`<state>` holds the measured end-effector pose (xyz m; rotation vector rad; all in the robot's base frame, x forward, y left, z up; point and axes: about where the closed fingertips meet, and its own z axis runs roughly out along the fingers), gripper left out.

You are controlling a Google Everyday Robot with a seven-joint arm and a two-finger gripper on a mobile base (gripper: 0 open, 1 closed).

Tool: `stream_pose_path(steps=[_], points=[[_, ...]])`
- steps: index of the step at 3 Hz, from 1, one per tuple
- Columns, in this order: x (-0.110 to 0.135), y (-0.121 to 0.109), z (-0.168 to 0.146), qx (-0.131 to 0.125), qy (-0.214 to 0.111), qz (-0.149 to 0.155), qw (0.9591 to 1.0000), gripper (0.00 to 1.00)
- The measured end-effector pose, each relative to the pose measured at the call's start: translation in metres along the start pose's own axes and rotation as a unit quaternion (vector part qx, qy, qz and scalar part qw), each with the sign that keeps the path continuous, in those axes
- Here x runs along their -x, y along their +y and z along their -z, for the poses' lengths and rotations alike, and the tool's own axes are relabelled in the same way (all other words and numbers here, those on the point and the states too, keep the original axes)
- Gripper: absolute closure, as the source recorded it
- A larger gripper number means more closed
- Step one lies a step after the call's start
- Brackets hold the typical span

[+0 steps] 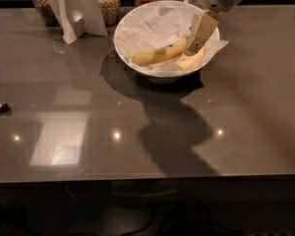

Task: Pick banana from white bowl

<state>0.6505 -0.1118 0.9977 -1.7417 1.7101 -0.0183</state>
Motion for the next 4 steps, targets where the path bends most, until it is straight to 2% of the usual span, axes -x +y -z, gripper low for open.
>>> stream_pose_path(steps=[1, 3, 4], points=[[0.0, 0.0, -0.001, 0.0, 0.0, 0.001, 1.0, 0.0], [0.002, -0.029, -0.042, 0.012, -0.012, 0.048, 0.9987, 0.0], [-0.004, -0.037, -0.067, 0.029, -0.008, 0.058, 0.9978, 0.19]])
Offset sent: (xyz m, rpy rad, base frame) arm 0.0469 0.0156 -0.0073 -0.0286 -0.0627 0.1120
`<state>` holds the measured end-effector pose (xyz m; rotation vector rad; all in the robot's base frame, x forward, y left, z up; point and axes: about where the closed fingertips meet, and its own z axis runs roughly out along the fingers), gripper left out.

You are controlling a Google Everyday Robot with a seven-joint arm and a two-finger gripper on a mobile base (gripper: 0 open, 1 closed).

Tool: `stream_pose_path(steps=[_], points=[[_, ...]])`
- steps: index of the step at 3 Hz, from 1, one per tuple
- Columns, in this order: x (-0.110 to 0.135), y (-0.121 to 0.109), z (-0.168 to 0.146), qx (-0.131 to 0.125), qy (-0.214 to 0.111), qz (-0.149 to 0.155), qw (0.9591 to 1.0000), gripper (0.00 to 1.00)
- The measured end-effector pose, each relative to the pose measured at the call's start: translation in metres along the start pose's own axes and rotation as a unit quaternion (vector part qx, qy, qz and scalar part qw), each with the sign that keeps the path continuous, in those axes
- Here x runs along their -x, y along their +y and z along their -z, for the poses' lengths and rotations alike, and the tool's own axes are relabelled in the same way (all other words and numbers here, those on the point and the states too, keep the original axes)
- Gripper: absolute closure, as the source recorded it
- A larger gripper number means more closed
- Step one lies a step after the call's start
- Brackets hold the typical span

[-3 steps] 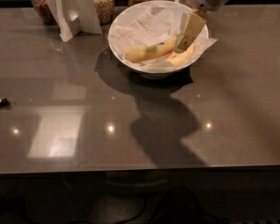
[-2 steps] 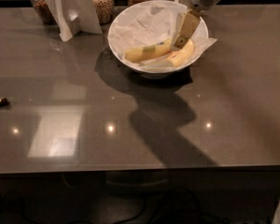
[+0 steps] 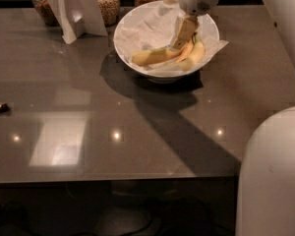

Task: Pick banana from white bowl

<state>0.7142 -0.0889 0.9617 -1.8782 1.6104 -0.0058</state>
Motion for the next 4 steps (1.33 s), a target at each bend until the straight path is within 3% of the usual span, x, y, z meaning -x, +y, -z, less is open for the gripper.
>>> stream_pose_path(steps=[1, 2, 3, 4], points=[[-0.01, 0.006, -0.019, 0.027, 0.005, -0.002, 0.9996, 0.4], [-0.016, 0.018, -0.034, 0.052, 0.003, -0.012, 0.9986, 0.44], [-0.016, 0.031, -0.059, 0.077, -0.011, -0.023, 0.9967, 0.4], [-0.016, 0.018, -0.075, 0.071, -0.017, -0.018, 0.9972, 0.4]])
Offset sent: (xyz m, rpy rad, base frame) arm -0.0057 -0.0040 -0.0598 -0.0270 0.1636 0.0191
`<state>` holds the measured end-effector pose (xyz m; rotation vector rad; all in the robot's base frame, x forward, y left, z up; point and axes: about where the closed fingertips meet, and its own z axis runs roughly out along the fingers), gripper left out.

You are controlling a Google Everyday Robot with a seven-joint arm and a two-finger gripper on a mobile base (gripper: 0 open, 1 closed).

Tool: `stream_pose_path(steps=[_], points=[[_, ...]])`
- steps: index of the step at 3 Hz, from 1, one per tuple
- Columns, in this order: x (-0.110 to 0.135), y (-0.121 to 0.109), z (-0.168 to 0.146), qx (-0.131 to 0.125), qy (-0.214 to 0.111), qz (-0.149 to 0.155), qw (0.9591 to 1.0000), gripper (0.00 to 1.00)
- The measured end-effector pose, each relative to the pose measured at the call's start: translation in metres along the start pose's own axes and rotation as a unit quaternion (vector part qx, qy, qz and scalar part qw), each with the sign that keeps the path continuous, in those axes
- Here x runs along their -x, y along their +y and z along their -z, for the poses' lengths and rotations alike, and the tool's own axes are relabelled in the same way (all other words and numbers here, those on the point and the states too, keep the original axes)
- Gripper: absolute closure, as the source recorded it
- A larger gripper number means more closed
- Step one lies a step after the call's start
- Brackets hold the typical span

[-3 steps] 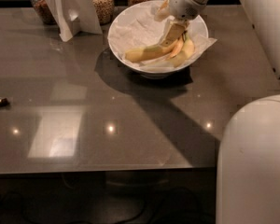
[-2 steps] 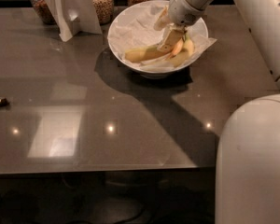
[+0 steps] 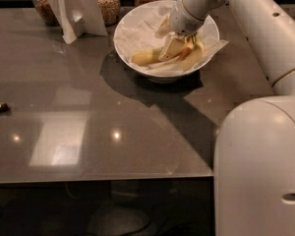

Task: Pick banana from white bowl

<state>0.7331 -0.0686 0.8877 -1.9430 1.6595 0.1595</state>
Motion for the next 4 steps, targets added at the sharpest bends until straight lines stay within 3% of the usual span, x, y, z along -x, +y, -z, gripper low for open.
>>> stream_pose_path(steps=[3, 4], points=[[-0.02, 0.003, -0.019, 0.028, 0.019, -0.002, 0.9994, 0.43], [-0.02, 0.003, -0.019, 0.028, 0.018, -0.002, 0.9994, 0.62]])
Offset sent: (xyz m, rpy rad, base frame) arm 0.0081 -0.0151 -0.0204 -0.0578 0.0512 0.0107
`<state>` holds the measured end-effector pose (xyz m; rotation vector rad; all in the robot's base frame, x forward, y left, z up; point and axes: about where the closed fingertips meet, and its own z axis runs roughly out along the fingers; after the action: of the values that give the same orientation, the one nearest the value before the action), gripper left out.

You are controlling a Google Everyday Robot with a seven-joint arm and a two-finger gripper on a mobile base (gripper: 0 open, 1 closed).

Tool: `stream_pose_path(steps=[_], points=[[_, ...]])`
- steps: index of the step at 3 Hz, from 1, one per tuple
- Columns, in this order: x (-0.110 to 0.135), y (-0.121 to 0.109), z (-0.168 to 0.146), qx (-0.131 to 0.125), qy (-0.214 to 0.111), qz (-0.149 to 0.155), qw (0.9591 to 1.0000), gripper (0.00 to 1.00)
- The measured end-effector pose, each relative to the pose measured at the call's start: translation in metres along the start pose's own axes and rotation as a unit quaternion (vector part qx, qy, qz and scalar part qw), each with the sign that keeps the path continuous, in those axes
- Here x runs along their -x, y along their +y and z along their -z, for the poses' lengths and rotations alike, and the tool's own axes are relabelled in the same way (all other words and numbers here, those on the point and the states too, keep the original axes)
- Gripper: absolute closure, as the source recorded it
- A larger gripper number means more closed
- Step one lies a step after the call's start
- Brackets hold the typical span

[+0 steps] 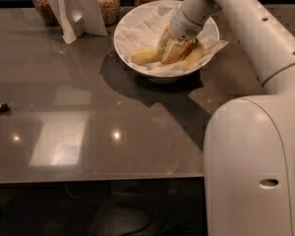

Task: Pick banana from white bowl

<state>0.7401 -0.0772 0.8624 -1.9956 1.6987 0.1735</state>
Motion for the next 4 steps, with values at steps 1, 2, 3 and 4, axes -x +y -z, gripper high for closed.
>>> stream_pose_path(steps=[1, 2, 3, 4], points=[[0.001, -0.001, 0.002, -0.002, -0.003, 0.003, 1.0, 0.85], [0.008, -0.003, 0.013, -0.008, -0.005, 0.012, 0.9999, 1.0], [0.014, -0.007, 0.03, -0.018, -0.002, 0.02, 0.9996, 1.0], [0.021, -0.008, 0.051, -0.027, 0.007, 0.032, 0.9991, 1.0]])
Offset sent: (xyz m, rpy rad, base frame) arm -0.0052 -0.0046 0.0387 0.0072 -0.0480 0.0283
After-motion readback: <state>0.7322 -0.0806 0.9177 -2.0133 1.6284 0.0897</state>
